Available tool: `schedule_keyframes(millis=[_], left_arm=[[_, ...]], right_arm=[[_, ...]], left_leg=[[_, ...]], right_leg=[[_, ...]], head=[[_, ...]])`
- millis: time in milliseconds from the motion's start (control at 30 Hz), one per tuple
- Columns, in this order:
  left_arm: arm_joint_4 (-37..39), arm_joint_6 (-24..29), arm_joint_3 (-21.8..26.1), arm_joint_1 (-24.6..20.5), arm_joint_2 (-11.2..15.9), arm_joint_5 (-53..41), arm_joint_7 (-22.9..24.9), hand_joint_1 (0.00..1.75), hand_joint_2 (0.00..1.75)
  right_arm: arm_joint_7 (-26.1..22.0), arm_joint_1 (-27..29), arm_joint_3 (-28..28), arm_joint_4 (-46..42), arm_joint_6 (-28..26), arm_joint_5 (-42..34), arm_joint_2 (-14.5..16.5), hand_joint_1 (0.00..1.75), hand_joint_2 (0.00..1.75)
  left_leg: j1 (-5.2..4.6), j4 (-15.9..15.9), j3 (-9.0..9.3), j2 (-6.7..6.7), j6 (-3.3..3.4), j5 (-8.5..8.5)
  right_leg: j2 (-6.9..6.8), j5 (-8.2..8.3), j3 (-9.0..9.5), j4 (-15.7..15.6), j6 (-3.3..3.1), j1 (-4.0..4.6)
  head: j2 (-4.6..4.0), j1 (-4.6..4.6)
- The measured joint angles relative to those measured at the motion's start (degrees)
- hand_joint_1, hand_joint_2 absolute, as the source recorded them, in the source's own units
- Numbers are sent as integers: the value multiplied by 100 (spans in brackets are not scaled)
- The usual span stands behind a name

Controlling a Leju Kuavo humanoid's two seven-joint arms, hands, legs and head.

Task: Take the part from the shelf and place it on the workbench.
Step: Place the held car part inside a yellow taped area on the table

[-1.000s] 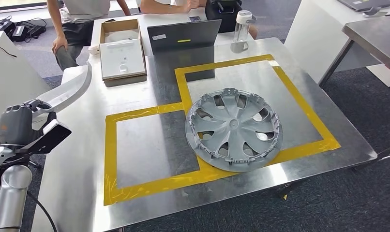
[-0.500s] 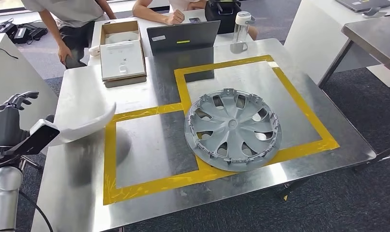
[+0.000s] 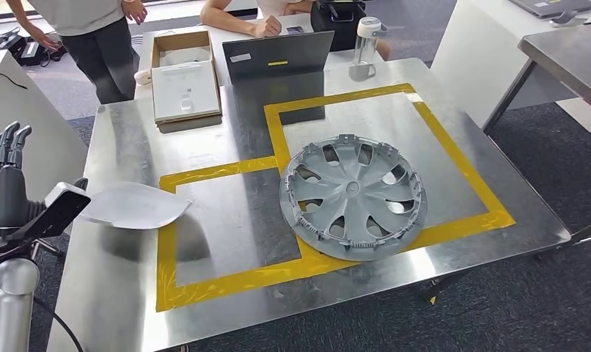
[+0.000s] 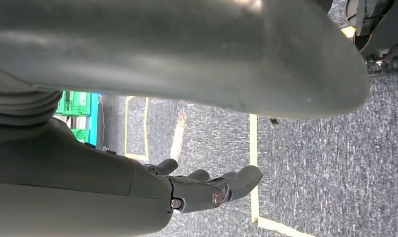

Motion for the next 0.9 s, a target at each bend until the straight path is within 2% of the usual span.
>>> schedule_keyframes(millis=[100,167,200,267,300,333,367,433,467,500,533,600,667,733,800,833,867,900], left_arm=[[-35,-14,86,2,53,68,5,0,175],[-52,-22,117,-2,78,73,6,0,175],[-60,-24,128,-3,83,74,6,0,175],[-67,-26,139,1,90,74,7,0,175],[-66,-27,140,5,92,74,7,0,175],[-65,-30,141,7,93,74,7,0,175],[-64,-32,142,8,93,75,7,0,175],[-65,-33,144,6,93,76,7,0,175],[-63,-34,145,6,93,75,7,0,175],[-59,-37,146,20,91,75,10,0,175],[-53,-41,147,38,91,74,14,0,175],[-43,-47,149,71,91,74,21,0,87],[-46,-48,157,72,102,74,22,0,0],[-47,-47,178,77,113,75,22,0,0],[-31,-48,195,110,116,76,22,0,0],[-24,-48,201,130,116,76,22,0,0],[-22,-49,208,142,120,76,22,0,0],[-29,-48,216,146,129,76,22,0,0]], right_arm=[[0,2,0,-1,-3,15,0,0,0],[0,0,0,-3,-3,31,4,0,0],[0,-4,0,-4,-2,34,5,0,0],[0,-7,0,-4,-1,37,9,0,0],[0,-7,0,-4,1,37,9,0,0],[0,-7,0,-4,2,37,9,0,0],[0,-7,0,-4,3,36,8,0,0],[0,-3,0,-4,4,31,7,0,0],[-1,3,0,-3,4,27,9,0,0],[-9,7,0,-1,5,24,10,0,0],[-19,9,0,1,3,22,11,0,0],[-44,-2,0,2,-1,20,8,0,0],[-51,-14,0,2,-3,12,5,0,0],[-51,-13,0,2,-5,2,6,0,0],[-52,-1,0,2,-7,-1,7,0,0],[-52,4,0,2,-6,0,7,0,0],[-51,3,0,2,-3,2,7,0,0],[-51,-3,0,2,1,9,7,0,0]], left_leg=[[16,-43,16,14,45,16],[74,-139,57,39,67,71],[111,-180,72,55,69,91],[155,-201,76,83,61,95],[183,-194,76,97,41,80],[213,-179,79,108,13,55],[249,-155,85,114,-25,17],[320,-73,106,124,-124,-93],[336,-25,108,129,-183,-152],[346,13,109,133,-238,-192],[348,36,106,137,-285,-210],[365,37,108,141,-360,-192],[383,153,42,146,-407,-294],[385,676,-184,144,-445,-621],[383,1380,-474,141,-477,-899],[383,1571,-559,140,-476,-900],[382,1575,-564,140,-463,-793],[379,1374,-473,140,-442,-602]], right_leg=[[3,-4,-1,-22,44,-1],[-63,-131,-71,126,130,11],[-116,-286,-192,371,189,-6],[-204,-624,-588,1133,322,-108],[-225,-689,-778,1457,378,-170],[-237,-632,-892,1603,431,-226],[-249,-445,-908,1517,484,-278],[-291,67,-714,874,574,-357],[-306,226,-584,553,582,-356],[-316,277,-482,333,553,-345],[-318,245,-435,249,508,-323],[-311,203,-395,194,407,-300],[-295,187,-339,100,320,-310],[-281,155,-269,26,234,-322],[-279,132,-242,45,189,-309],[-276,120,-235,63,174,-300],[-270,110,-233,80,165,-293],[-260,101,-232,100,165,-288]], head=[[1,-3],[1,21],[1,38],[1,69],[1,69],[1,69],[1,69],[1,71],[1,77],[1,82],[1,85],[1,91],[1,84],[1,73],[1,72],[1,74],[1,73],[1,74]])
